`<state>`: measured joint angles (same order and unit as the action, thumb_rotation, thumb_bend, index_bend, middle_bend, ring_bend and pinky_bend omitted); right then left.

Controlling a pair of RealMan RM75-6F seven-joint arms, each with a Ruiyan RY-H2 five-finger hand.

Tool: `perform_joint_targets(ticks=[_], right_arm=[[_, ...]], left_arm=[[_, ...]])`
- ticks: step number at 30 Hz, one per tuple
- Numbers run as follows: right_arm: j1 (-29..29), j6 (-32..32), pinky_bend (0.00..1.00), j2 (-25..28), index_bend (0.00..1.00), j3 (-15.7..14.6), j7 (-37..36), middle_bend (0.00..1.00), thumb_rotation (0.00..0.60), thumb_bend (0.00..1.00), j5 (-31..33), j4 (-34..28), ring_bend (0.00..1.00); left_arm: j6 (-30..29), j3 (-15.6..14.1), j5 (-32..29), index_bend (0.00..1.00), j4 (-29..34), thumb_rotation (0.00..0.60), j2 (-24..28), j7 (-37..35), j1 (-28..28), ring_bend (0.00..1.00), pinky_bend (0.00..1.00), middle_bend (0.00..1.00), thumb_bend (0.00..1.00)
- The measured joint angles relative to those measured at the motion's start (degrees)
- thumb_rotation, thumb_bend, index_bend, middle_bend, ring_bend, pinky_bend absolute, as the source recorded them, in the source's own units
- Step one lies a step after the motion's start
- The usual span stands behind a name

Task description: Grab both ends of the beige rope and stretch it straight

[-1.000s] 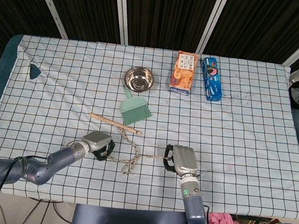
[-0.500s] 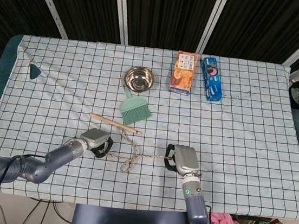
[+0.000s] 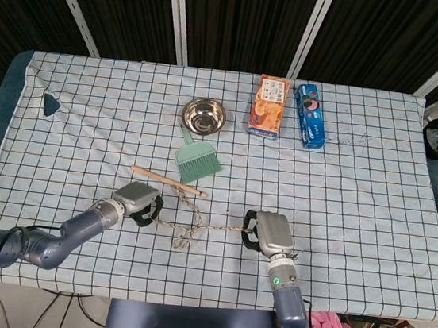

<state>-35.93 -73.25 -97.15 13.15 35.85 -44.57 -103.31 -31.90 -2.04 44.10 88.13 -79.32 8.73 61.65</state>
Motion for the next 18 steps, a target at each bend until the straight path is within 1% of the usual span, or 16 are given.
perform_joint_targets(ticks=[6,9,13,18], right_arm=[[0.2,-0.5,1.0,1.1,0.62,0.2,0.2,1.0,0.6,0.4,0.0,-0.8,1.0],[0.5,-1.0,1.0,2.5,0.62,0.4,0.1,1.0,0.6,0.4,-0.2,-1.4,1.0],[1.1,-1.3,1.0,5.3,0.62,0.7,-0.2,1.0,0.6,0.4,-0.4,-2.7,1.0],[2.4,-1.9,1.0,10.0,0.61,0.6,-0.5,1.0,0.6,0.4,-0.7,-4.4,1.0]], left_arm=[[-1.5,-0.3,-0.2,0.66,1.0,0.6,1.3,1.2,0.1,1.0,0.87,1.0,0.45],[-2.7,-0.5,-0.3,0.66,1.6,0.6,2.9,1.7,-0.2,1.0,0.87,1.0,0.45],[-4.1,-0.5,-0.5,0.66,3.1,0.6,5.9,1.6,-0.9,1.0,0.87,1.0,0.45],[-5.6,-0.2,0.4,0.66,5.6,0.6,10.7,0.5,-2.4,1.0,0.87,1.0,0.45]])
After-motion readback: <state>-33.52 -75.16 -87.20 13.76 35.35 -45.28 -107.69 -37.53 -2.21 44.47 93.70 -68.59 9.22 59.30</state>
